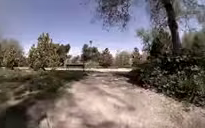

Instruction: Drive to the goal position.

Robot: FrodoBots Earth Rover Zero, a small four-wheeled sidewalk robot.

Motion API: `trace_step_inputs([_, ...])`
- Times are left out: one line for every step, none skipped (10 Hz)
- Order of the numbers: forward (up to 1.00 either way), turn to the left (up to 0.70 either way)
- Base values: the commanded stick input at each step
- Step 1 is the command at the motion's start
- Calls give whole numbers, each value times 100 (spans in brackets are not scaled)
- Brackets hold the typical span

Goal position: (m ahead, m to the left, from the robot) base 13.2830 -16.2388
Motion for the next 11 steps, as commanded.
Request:
trace_step_inputs([70,0])
trace_step_inputs([70,0])
trace_step_inputs([70,0])
trace_step_inputs([70,0])
trace_step_inputs([70,0])
trace_step_inputs([70,0])
trace_step_inputs([70,0])
trace_step_inputs([70,0])
trace_step_inputs([70,0])
trace_step_inputs([70,0])
trace_step_inputs([70,0])
